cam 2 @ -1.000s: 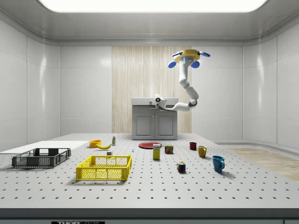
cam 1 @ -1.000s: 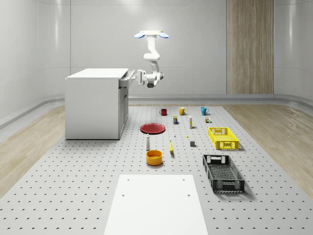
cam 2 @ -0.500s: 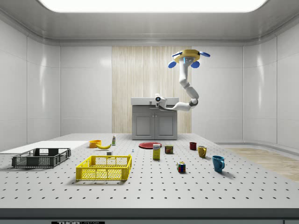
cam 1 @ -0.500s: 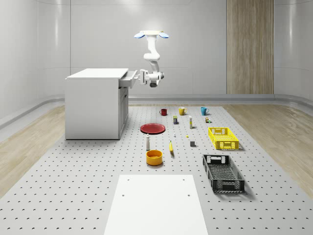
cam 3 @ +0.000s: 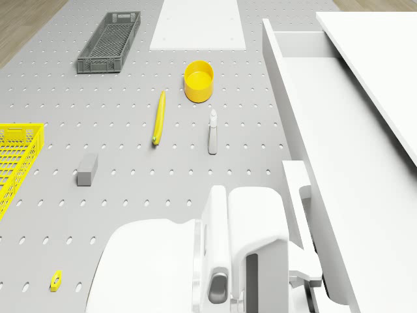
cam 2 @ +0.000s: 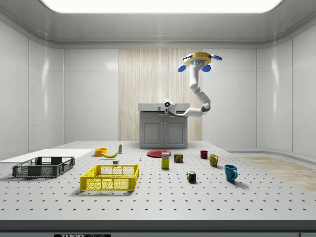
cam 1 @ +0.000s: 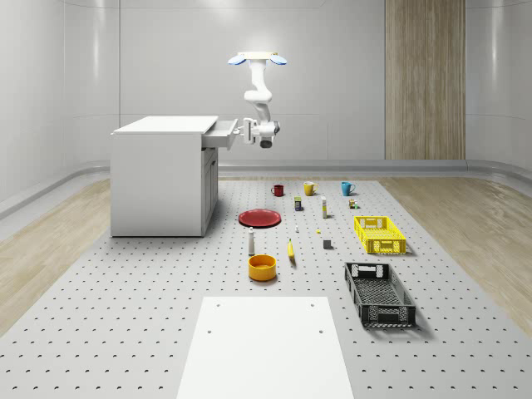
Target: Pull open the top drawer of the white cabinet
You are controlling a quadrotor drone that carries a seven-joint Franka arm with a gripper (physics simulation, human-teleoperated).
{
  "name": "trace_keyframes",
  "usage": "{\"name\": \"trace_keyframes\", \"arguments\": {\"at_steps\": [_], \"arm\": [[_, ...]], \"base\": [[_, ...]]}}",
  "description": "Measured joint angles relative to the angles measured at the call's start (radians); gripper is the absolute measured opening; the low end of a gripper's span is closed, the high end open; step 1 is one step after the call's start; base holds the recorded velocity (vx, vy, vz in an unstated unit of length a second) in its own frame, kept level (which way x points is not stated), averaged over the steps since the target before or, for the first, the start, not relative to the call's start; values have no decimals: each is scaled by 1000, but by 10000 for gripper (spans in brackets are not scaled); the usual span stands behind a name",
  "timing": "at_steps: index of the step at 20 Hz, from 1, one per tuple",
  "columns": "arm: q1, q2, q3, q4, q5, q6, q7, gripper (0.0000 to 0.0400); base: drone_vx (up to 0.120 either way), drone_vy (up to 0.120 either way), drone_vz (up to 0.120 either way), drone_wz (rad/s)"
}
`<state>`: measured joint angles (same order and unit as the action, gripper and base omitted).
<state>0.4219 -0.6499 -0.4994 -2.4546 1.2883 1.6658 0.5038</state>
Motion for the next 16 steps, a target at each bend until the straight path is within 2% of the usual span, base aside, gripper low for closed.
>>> {"name": "trace_keyframes", "arguments": {"at_steps": [3, 4, 6, 8, 10, 16], "arm": [[-2, -1, -37, 10, -30, -27, 2, 119], [-2, -1, -50, 14, -39, -36, 3, 133], [0, -1, -72, 21, -55, -51, 4, 201], [3, -1, -90, 27, -67, -60, 4, 242], [7, -2, -104, 31, -77, -66, 5, 267], [24, -7, -132, 37, -94, -69, 8, 296]], "base": [[0, 0, 0, 0], [0, 0, 0, 0], [0, 0, 0, 0], [0, 120, 0, 0], [0, 120, 0, 0], [0, 120, 0, 0]]}}
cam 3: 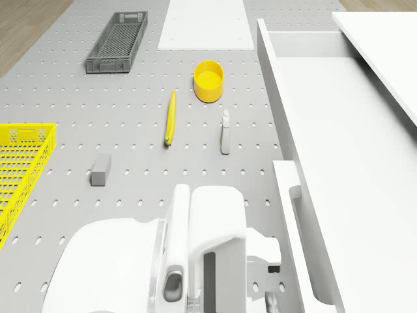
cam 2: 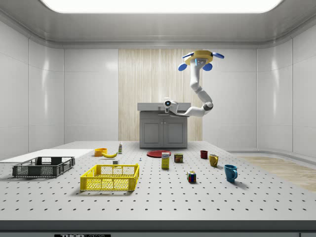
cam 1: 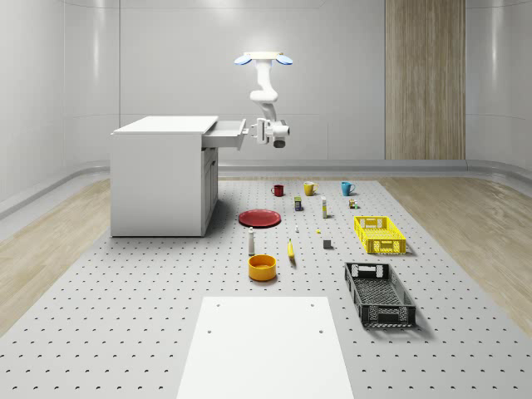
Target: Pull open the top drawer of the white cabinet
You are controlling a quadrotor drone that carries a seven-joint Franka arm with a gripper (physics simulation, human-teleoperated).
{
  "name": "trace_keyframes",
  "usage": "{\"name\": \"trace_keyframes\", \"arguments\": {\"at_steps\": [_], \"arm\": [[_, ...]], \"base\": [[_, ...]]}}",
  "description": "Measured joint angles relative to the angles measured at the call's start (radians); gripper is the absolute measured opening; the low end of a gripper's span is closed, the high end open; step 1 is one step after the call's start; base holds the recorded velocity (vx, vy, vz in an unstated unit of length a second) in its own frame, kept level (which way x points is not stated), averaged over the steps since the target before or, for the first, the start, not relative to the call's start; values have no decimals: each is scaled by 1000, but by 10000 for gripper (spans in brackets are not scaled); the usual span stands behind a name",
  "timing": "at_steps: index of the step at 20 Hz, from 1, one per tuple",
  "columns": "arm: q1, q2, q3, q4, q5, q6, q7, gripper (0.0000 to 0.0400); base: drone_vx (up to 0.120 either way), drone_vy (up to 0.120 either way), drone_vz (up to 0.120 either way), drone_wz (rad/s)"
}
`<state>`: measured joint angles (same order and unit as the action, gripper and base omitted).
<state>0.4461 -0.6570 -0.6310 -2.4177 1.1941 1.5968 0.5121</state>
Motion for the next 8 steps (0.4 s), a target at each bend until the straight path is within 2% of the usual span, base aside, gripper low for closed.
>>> {"name": "trace_keyframes", "arguments": {"at_steps": [4, 8], "arm": [[12, -5, -11, 1, -7, 5, 2, 302], [22, -10, -19, 1, -12, 10, 5, 304]], "base": [[0, 120, 0, 0], [0, 10, 0, 0]]}}
